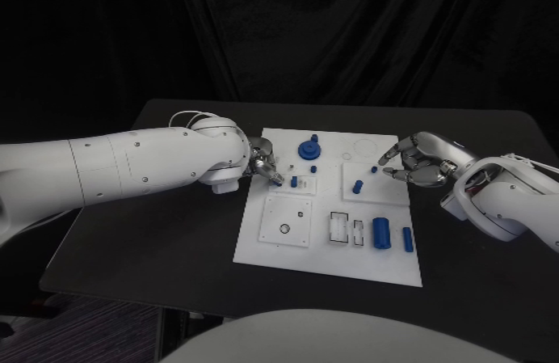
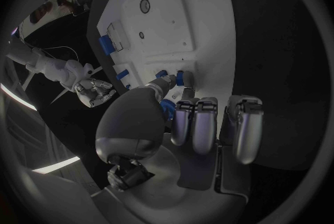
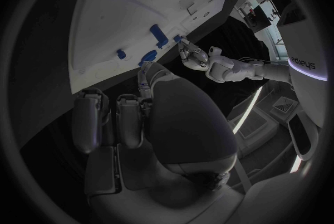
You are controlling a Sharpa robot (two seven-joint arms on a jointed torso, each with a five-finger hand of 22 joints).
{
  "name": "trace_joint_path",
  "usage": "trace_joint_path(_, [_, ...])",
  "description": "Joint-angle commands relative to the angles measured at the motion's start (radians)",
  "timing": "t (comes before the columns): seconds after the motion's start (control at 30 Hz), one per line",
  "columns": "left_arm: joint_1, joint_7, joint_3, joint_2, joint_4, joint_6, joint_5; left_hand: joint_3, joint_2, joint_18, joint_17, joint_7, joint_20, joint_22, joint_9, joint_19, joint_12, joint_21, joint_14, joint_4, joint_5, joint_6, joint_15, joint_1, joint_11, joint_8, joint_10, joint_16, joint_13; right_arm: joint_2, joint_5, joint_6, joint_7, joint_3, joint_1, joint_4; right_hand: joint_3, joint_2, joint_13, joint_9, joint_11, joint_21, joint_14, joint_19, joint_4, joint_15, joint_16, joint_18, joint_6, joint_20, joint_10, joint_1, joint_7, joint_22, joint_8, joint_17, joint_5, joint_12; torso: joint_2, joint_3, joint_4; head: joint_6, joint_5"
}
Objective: Assemble the parts on the task board
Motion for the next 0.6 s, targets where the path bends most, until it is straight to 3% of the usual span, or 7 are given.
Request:
trace_joint_path(0.03, [-0.004,0.006,-0.001,-0.002,0.002,0.012,0.000,0.008,0.003,0.004,0.263,-0.001,-0.008,0.249,0.001,0.074,0.004,-0.005,0.106,0.000,0.003,0.005,-0.008,-0.001,-0.004,0.003,0.104,-0.001,0.263,-0.003,0.000,0.007,-0.022,0.001,-0.003,0.002,0.007,0.008,0.134,-0.002,0.006,-0.002,0.065,0.019,-0.001,0.007,-0.003,0.007,-0.001,0.006,0.023,0.000,0.004,0.188,-0.007,0.062,0.003,-0.007,0.000,0.0003,-0.0005,0.000,-0.002])
trace_joint_path(0.6, [-0.004,0.000,-0.001,-0.006,0.009,0.020,0.000,0.014,-0.003,0.005,0.263,-0.001,-0.008,0.247,0.004,0.072,0.004,-0.007,0.106,0.003,-0.021,0.010,-0.008,-0.013,-0.004,0.004,0.104,-0.001,0.263,-0.003,0.000,0.017,-0.029,0.001,-0.003,0.002,0.009,0.009,0.128,-0.004,0.007,-0.005,0.065,0.018,-0.003,0.007,-0.003,0.008,-0.007,0.006,0.019,0.000,0.005,0.187,-0.010,0.061,0.004,-0.011,0.001,0.0002,-0.0004,0.000,0.000])
